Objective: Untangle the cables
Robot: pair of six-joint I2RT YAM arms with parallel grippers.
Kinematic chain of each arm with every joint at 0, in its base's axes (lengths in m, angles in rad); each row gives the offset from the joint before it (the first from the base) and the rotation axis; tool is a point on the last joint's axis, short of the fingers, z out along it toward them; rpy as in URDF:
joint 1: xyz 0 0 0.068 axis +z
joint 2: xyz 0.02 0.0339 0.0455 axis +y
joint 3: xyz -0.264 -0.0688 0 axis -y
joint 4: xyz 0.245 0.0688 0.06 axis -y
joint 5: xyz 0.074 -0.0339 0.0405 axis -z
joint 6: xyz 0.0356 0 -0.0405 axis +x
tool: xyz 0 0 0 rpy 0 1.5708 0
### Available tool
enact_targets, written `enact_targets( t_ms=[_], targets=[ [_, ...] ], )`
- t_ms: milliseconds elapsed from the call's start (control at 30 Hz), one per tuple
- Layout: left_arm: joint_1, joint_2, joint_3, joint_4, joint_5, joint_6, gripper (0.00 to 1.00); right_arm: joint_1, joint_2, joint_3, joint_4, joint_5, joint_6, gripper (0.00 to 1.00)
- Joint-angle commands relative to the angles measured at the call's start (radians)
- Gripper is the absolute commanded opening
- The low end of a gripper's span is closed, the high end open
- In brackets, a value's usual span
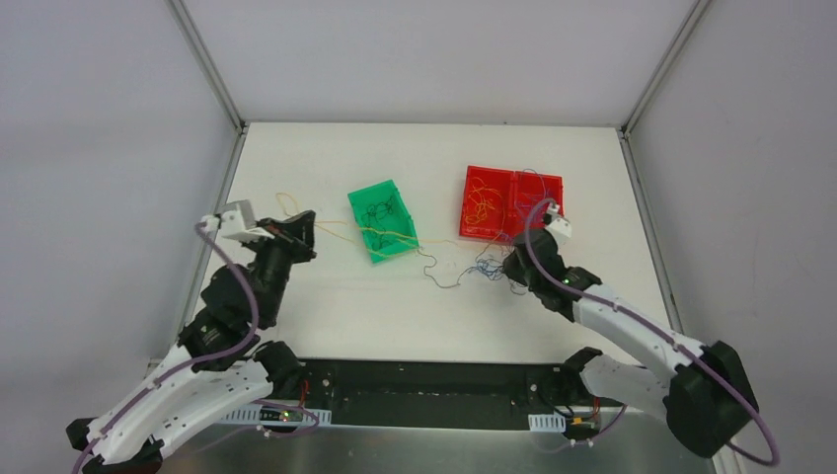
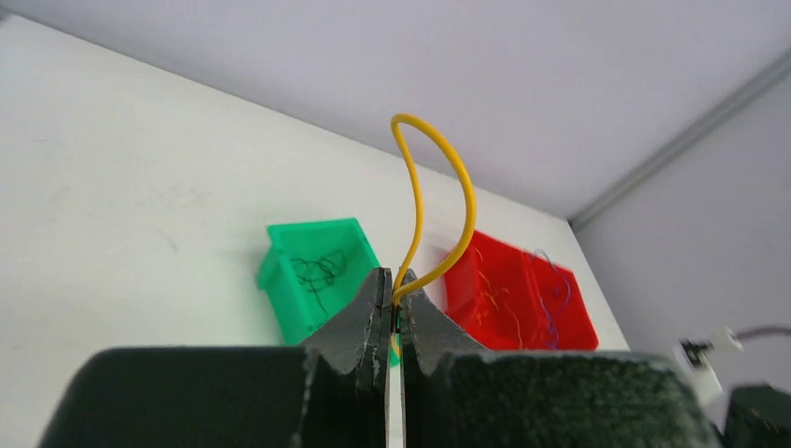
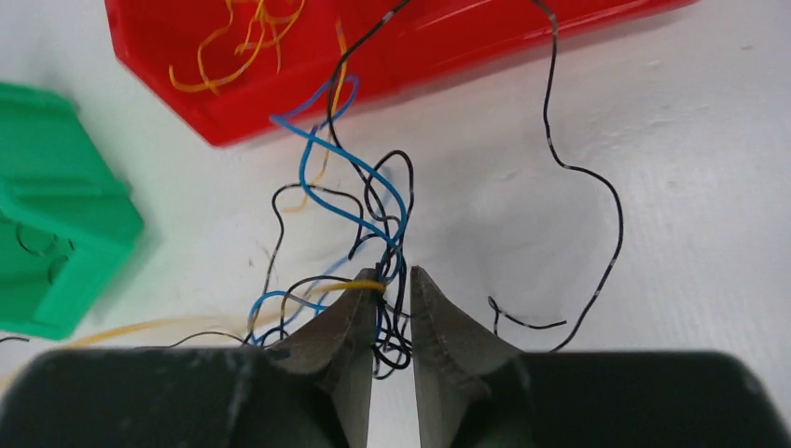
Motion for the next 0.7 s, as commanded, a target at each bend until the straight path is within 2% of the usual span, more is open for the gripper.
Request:
enact_targets(
  t_ms=[0,33,133,200,367,433,500,533,600,667],
  targets=[
    [-0.006,-0.125,0.01,-0.07,-0.297,-0.003,0.0,-0.126,-0.192,-0.065,-0.098,0.056,0.054,0.24],
    [-0.006,-0.149,0.001,-0.07,-0.304,-0.011,0.0,-0.163,-0.241,-0.08,-0.124,0.051,0.063,0.25],
    [-0.006,-0.182,-0.017,-0.061,-0.311,-0.023,0.0,-0.271,-0.376,-0.119,-0.188,0.083,0.102,0.44],
    [-0.006,-0.179,-0.017,-0.06,-0.31,-0.027,0.0,-0.322,-0.463,-0.141,-0.232,0.124,0.143,0.52],
    [-0.006,-0.122,-0.028,0.021,-0.173,-0.007,0.0,-0.383,-0.605,-0.176,-0.224,0.054,0.126,0.52],
    [-0.007,-0.078,-0.005,0.024,-0.12,-0.003,0.0,-0.382,-0.599,-0.16,-0.179,-0.079,0.039,0.58],
    [-0.006,-0.036,0.01,0.063,-0.037,0.014,0.0,-0.378,-0.568,-0.154,-0.111,-0.247,-0.035,0.74],
    [-0.006,-0.018,0.015,0.08,0.01,0.022,0.0,-0.37,-0.541,-0.158,-0.064,-0.337,-0.066,0.78],
    [-0.007,0.015,0.026,0.096,0.087,0.028,0.0,-0.317,-0.471,-0.143,-0.02,-0.374,-0.096,0.85],
    [-0.007,0.046,0.031,0.115,0.131,0.038,0.0,-0.202,-0.39,-0.103,-0.013,-0.346,-0.133,0.86]
  ],
)
